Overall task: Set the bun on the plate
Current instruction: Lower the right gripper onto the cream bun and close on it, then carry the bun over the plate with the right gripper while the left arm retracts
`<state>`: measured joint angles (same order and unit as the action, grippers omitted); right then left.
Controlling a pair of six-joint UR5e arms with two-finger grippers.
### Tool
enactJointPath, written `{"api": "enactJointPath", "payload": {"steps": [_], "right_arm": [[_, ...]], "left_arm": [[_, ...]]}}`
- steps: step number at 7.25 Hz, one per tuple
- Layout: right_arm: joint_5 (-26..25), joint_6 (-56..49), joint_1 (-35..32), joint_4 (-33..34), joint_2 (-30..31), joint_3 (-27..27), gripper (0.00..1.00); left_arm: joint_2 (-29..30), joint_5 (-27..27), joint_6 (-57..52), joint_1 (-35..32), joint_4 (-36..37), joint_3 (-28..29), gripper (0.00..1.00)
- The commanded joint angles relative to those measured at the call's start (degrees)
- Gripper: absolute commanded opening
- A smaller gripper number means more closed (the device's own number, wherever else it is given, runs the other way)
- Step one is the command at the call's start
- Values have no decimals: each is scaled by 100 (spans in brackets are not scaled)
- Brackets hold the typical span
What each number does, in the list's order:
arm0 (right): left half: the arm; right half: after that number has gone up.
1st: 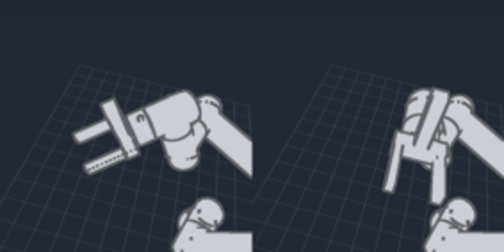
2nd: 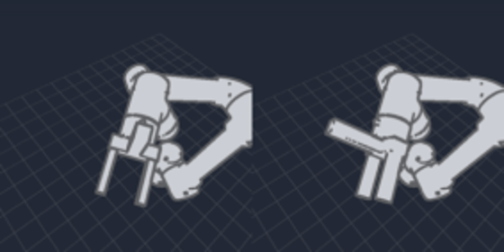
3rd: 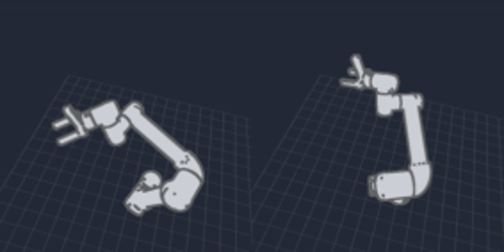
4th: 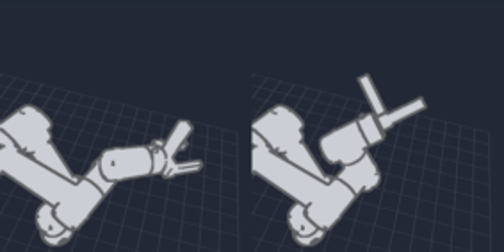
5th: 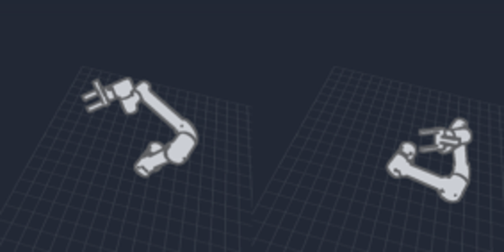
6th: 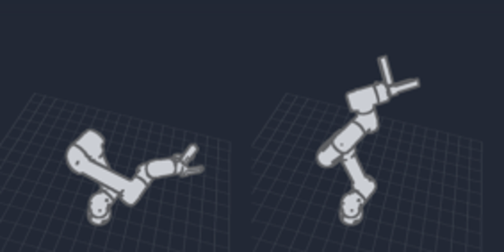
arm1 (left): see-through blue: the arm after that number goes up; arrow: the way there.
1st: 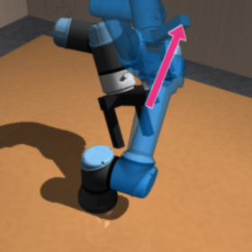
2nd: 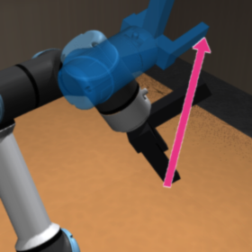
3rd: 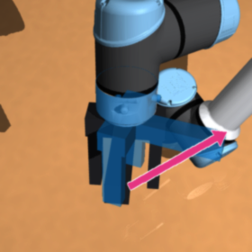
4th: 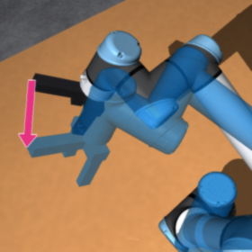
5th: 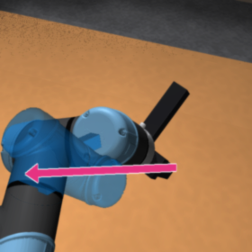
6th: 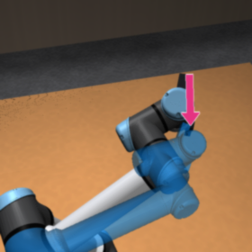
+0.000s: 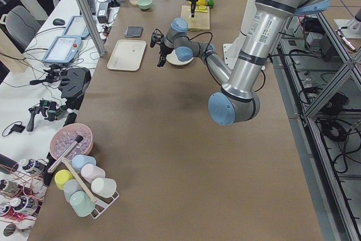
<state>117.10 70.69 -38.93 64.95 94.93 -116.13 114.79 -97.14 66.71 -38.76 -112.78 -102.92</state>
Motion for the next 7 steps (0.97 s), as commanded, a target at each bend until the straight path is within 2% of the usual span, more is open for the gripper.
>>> {"api": "enactJointPath", "payload": {"steps": [1, 2, 3, 5, 6, 7], "right_arm": [[374, -3, -325, 854, -820, -173, 0], [297, -3, -247, 1949, -1775, -121, 0], [-130, -3, 14, 2717, -2698, 79, 0], [-485, 6, 359, 2962, -3635, 658, 0], [-808, 6, 569, 2953, -4005, 992, 0], [-890, 6, 710, 2927, -4374, 1396, 0]], "left_arm": [[0, -7, 0, -35, 2, 0, 98], [-140, -25, -9, -79, -7, 0, 98], [-158, -234, -252, -236, 2, 9, 98], [-403, -1005, -1166, -902, 19, 88, 98], [-631, -1296, -1491, -1166, 20, 105, 98], [-851, -1404, -1833, -1404, 11, 106, 98]]}}
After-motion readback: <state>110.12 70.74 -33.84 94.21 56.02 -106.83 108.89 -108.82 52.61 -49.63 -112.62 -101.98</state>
